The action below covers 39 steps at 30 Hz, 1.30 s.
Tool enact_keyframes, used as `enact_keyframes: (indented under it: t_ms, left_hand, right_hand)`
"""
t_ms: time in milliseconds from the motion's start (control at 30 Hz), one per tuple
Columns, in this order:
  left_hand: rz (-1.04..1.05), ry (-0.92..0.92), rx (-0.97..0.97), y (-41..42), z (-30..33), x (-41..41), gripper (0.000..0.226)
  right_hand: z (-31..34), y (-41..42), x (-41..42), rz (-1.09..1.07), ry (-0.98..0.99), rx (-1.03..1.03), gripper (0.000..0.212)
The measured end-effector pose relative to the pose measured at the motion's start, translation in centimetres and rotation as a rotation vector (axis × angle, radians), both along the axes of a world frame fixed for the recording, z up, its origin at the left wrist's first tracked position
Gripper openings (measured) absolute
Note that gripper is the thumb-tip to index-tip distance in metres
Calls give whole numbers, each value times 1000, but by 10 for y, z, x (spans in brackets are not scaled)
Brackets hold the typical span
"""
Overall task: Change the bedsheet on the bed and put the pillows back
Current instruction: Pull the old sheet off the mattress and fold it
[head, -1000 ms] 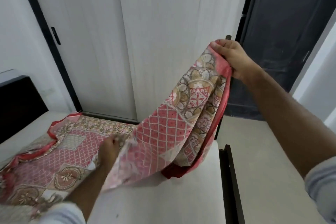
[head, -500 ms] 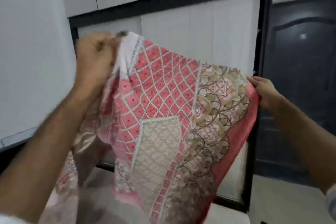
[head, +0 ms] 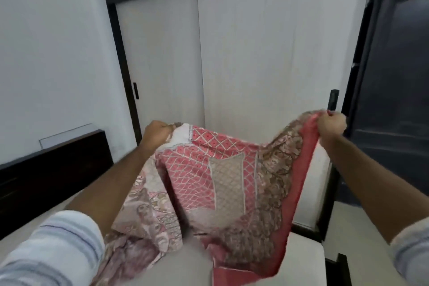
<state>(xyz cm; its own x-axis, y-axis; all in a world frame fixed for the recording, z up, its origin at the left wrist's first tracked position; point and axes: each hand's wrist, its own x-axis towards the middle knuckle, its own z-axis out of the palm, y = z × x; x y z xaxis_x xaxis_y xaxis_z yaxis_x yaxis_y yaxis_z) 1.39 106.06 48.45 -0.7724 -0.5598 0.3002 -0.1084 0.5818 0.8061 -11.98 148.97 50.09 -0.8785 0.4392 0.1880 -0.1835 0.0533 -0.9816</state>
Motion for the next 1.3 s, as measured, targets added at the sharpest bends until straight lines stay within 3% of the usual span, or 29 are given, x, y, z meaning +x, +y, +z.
enact_keyframes:
  t_ms: [167,267,333,400,500,567,667,767,900,1033,1167,1300]
  left_hand:
    - [0,147,201,0,-19,-2,35]
    - [-140,210,216,-1,-18,0,37]
    - [-284,216,193,-4,-18,6,40]
    - [-394,228,140,-14,-17,15,30]
    - [-487,268,35,-48,-15,27,15]
    - [-506,239,-80,-85,-17,31,2]
    - [-423,115,-299,-139,-37,35,19]
    - [-345,15,-433,-177,-72,32,14]
    - [-291,92,-465,-204,-111,17,8]
    - [-152,58,-394,-231,-144,1,14]
    - [-89,-128,-229,-251,-189,2,12]
    - [-148,-204,-175,-257,-235,7,38]
  right_hand:
    - [-23,-117,44,502,206,-51,12]
    - [-33,-188,76,964,207,114,44]
    - [-32,-228,84,1143,224,330,63]
    - [-24,-267,91,1135,297,557,57]
    - [-11,-317,94,988,378,901,21]
    - [-3,-348,91,924,342,983,24]
    - [5,-389,86,872,325,1058,22]
    - [5,-421,79,848,289,998,11]
    - [-8,-446,76,844,226,920,14]
    - [-8,-451,68,781,212,824,13]
    - [4,-442,63,762,237,660,15]
    - [22,-432,70,889,304,422,22]
